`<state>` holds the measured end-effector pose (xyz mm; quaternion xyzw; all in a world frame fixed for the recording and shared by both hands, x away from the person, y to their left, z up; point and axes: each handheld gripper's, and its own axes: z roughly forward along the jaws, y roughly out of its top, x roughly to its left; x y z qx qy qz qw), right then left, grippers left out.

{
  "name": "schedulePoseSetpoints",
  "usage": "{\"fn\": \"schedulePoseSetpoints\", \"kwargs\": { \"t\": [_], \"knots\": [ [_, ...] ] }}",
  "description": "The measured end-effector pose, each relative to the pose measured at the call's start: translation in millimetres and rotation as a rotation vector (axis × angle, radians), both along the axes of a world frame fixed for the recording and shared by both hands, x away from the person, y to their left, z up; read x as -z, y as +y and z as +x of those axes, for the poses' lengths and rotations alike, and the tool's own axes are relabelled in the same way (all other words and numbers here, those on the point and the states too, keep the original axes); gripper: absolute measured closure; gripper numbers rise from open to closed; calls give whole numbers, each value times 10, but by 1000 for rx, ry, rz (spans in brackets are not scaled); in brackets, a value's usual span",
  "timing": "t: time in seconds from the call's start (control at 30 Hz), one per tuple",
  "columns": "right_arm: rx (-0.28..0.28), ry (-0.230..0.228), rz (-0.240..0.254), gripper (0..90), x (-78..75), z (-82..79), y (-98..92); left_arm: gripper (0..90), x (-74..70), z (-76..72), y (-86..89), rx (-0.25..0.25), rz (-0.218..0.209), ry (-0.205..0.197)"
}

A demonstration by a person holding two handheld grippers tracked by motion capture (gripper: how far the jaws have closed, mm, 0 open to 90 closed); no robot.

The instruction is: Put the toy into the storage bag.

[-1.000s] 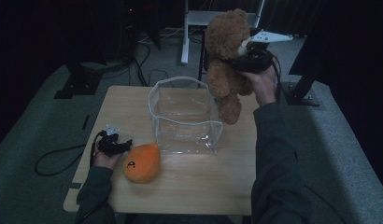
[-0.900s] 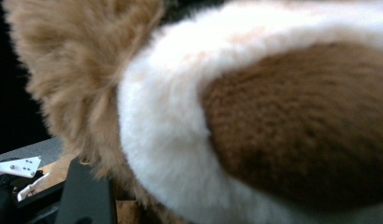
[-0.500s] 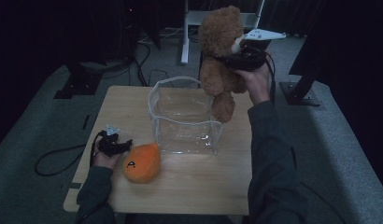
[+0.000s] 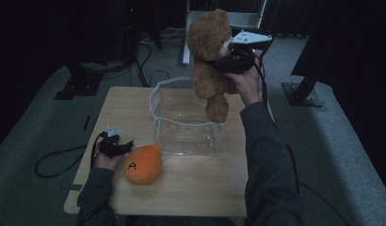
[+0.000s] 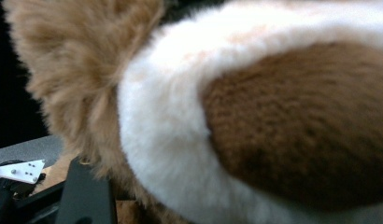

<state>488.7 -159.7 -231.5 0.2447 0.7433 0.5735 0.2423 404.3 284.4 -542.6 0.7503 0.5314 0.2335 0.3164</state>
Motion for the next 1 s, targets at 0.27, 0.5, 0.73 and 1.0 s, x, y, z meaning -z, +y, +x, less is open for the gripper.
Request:
{"fn": "schedulePoseSetpoints", "kwargs": {
  "t": [0.27, 0.5, 0.73, 1.0],
  "knots": [
    [-34, -8, -6, 341, 34, -18, 124, 306, 0, 0, 0, -1, -1, 0],
    [-56, -14, -12, 340, 33, -43, 210, 306, 0, 0, 0, 0, 0, 0],
    [-101, -30, -25, 340, 20, -88, 338, 306, 1, 0, 0, -1, 1, -2],
    [-166, -57, -32, 339, -19, -165, 515, 306, 1, 0, -2, -4, -1, -3]
  ]
}}
